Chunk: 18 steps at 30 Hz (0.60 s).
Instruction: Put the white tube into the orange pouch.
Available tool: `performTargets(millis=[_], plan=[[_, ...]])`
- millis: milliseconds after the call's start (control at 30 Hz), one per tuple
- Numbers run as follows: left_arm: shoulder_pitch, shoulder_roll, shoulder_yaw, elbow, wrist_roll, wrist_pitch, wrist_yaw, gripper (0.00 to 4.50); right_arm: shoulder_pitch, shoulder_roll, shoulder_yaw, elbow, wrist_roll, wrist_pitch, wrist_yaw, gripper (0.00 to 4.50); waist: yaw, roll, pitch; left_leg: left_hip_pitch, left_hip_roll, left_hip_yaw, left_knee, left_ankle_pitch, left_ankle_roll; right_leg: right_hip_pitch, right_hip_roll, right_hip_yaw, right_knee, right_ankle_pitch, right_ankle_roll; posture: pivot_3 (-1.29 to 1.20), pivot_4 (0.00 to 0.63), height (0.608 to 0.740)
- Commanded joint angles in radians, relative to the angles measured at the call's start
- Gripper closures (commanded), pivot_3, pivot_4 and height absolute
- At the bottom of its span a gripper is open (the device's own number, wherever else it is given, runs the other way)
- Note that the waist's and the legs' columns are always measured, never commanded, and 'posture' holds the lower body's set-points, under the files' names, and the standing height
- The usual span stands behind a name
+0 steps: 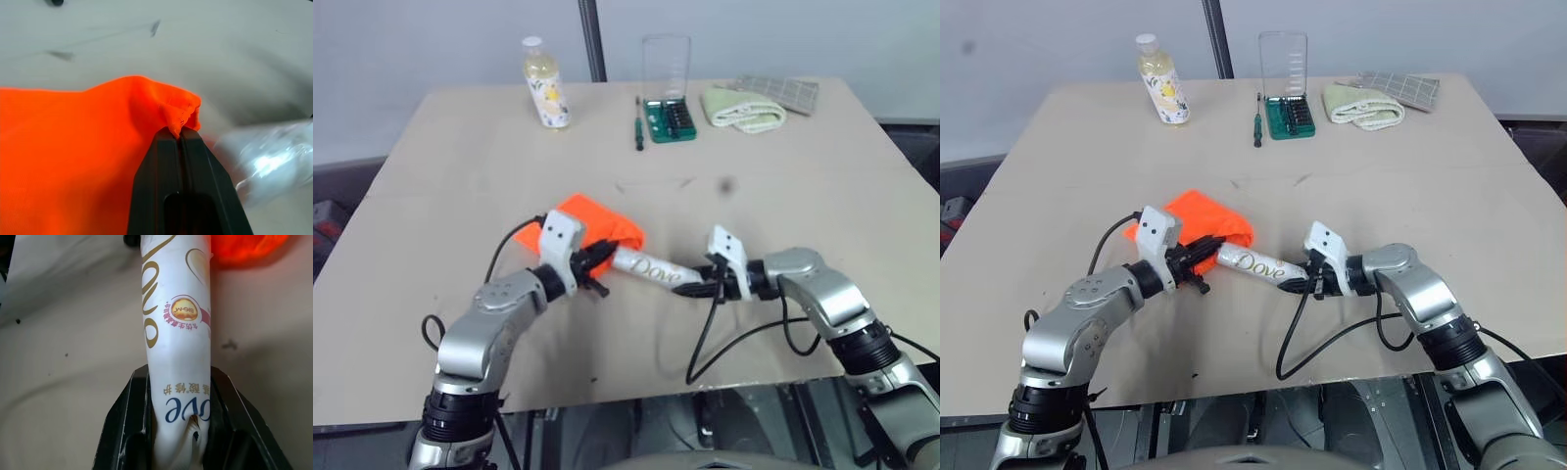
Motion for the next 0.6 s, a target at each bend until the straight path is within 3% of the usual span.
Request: performTargets(millis=[33,600], plan=[[-0.023,-0.001,0.038,-0.037,-0.02,-0.025,0.012,4.5,-0.02,-0.005,-0.019,-0.009,0.005,-0.028,0.013,3.42,0.0,0.0,0.0,0.0,0.0,0.0,0.0,0.0,0.0,0.0,0.0,0.0,0.0,0.0,0.0,0.0,0.15,0.74],[0.022,0.037,-0.022,-0.089,-0.034,-0.045,-0.065,4.5,-0.101,0.115,-0.025,0.109,-0.03,-0.017,-0.113,3.42,-0.001,0.0,0.0,0.0,0.0,0.0,0.0,0.0,0.0,0.0,0.0,0.0,0.0,0.0,0.0,0.0,0.15,0.74]])
